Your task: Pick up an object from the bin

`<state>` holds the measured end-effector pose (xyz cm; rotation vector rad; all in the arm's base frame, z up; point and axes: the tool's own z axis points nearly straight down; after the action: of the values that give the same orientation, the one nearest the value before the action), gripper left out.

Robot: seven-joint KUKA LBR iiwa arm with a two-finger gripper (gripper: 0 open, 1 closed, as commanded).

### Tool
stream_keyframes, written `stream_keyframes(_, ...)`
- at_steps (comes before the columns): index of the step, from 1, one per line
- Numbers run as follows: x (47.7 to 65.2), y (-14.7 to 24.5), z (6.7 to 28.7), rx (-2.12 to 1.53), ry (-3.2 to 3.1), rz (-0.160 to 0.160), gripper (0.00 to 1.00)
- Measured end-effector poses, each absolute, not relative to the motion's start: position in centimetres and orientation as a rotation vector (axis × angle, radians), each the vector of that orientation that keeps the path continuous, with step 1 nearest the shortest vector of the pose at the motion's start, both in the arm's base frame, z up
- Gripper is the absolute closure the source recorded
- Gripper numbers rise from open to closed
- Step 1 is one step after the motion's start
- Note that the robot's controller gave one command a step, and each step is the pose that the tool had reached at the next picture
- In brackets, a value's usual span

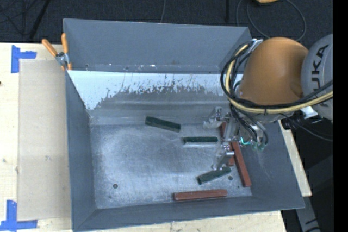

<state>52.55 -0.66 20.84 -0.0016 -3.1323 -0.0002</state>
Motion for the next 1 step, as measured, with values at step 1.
stream_keyframes(1, 52.71, -0.66, 21.25, -0.002, -3.140, 0.000, 0.00)
